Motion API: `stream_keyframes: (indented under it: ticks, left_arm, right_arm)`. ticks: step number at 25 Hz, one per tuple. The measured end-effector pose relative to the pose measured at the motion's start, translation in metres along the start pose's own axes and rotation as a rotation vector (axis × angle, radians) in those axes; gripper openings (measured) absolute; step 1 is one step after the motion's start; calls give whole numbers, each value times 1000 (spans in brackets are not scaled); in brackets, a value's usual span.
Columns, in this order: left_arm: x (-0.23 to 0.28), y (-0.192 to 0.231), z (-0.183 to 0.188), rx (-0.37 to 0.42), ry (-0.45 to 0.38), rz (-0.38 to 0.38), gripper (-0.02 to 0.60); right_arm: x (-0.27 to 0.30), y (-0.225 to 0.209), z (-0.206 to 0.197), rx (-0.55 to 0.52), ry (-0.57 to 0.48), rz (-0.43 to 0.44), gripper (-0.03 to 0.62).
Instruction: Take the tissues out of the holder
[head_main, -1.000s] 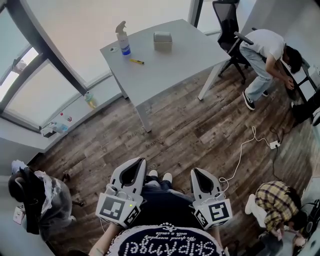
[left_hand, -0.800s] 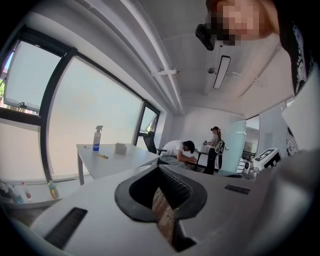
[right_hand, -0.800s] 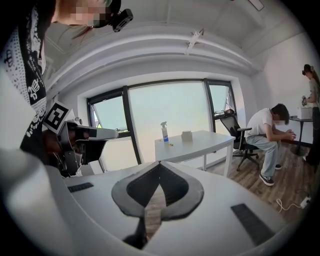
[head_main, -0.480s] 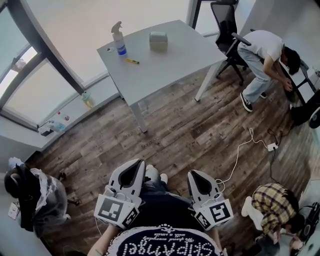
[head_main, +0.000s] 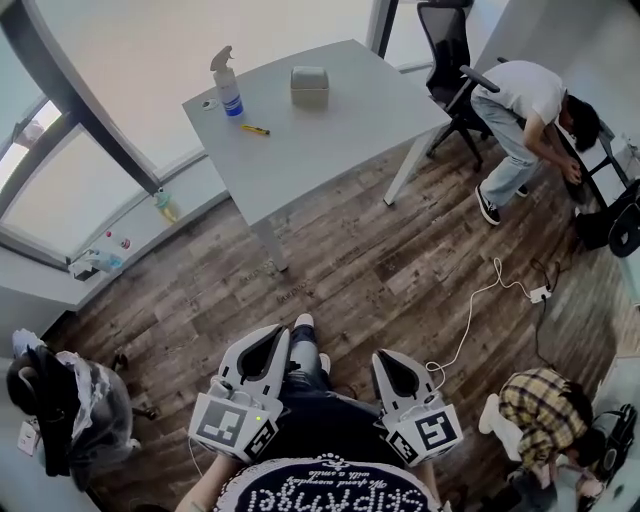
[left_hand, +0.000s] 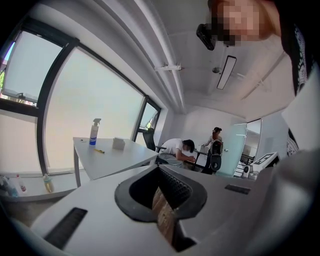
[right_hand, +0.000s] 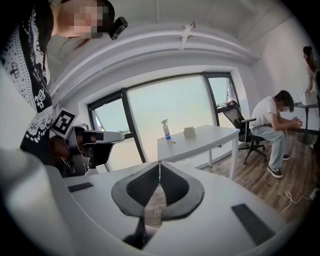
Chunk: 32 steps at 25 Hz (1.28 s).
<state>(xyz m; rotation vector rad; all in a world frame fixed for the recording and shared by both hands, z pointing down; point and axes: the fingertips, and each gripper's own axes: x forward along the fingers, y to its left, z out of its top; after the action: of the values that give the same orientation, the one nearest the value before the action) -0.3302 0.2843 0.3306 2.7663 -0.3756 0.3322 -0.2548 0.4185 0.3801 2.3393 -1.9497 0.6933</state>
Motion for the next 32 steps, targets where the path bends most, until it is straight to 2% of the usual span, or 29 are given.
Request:
stream_keyframes:
  ticks: [6,10,16,32]
  left_arm:
    - [34,26,23,-15,-12,-14,2]
    - [53,44,41,14,-16,-33,2]
    - [72,72,64,0,-27,-22,2]
    - [80,125,73,-15,-39,13,2]
  right_arm:
    - [34,-17,21,-19,14,-39,14]
    - [61,-25,39,-17,16,-45,14]
    - [94,-30,58,-5,8,-48,14]
    - [141,-28,70,31,-7,-53,14]
